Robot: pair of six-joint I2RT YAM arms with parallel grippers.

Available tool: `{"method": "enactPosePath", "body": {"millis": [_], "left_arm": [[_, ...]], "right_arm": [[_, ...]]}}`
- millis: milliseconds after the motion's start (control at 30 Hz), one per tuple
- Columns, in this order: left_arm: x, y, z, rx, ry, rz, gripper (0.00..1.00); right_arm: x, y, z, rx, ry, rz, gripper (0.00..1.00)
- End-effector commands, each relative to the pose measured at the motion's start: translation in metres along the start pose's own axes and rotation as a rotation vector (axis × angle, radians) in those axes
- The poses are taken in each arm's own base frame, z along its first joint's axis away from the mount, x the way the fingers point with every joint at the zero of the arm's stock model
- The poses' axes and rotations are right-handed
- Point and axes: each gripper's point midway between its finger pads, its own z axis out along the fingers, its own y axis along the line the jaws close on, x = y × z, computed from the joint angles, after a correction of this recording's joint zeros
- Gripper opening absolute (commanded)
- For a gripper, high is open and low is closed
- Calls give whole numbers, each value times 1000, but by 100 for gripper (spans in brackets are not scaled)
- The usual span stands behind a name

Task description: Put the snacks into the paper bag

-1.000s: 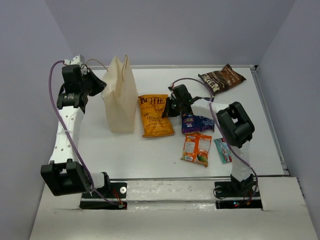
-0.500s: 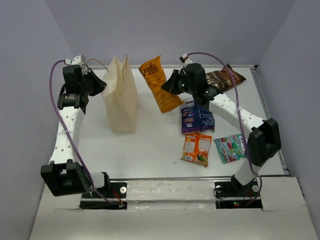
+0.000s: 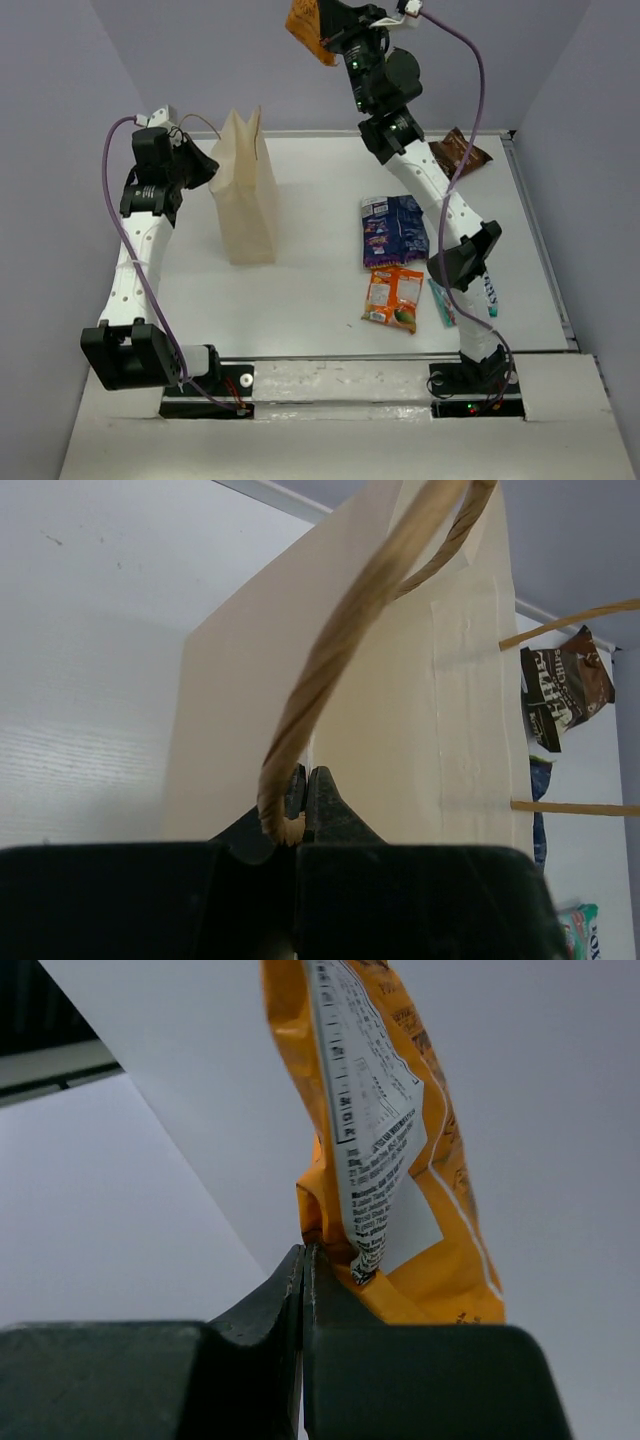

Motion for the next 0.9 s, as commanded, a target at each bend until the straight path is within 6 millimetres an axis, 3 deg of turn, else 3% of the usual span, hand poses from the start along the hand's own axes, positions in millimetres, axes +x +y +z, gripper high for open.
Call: {"method": "enactPosePath", "body": {"millis": [0, 33, 67, 100, 200, 367, 400, 467, 633, 867], "left_arm": [[-24, -18, -2, 37, -68, 9, 0], [-22, -18, 2, 36, -61, 8, 0], [-22, -19, 3, 36, -60, 4, 0], [-21, -19, 4, 37, -56, -2, 0], [-15, -17, 11, 31, -38, -21, 0], [-12, -19, 19, 37, -25, -19, 0], [-6, -32, 20, 70, -8, -1, 0], [-2, -35, 24, 73, 5, -4, 0], [-11, -35, 27, 49, -14, -63, 0], [-22, -44, 29, 49, -42, -65, 0]], "right_arm": [[-17, 49, -8, -68, -245, 93, 1], [-13, 59, -12, -74, -254, 126, 1], [-27, 64, -11, -82, -296, 153, 1], [-10, 65, -12, -81, -275, 166, 1], [-9, 81, -18, -107, -316, 218, 1], [-22, 102, -25, -160, -341, 226, 1], [-23, 108, -28, -173, -341, 221, 1], [-20, 116, -30, -188, -325, 194, 1], [24, 118, -41, -125, -209, 86, 1], [103, 80, -43, -9, -35, 5, 1]]}}
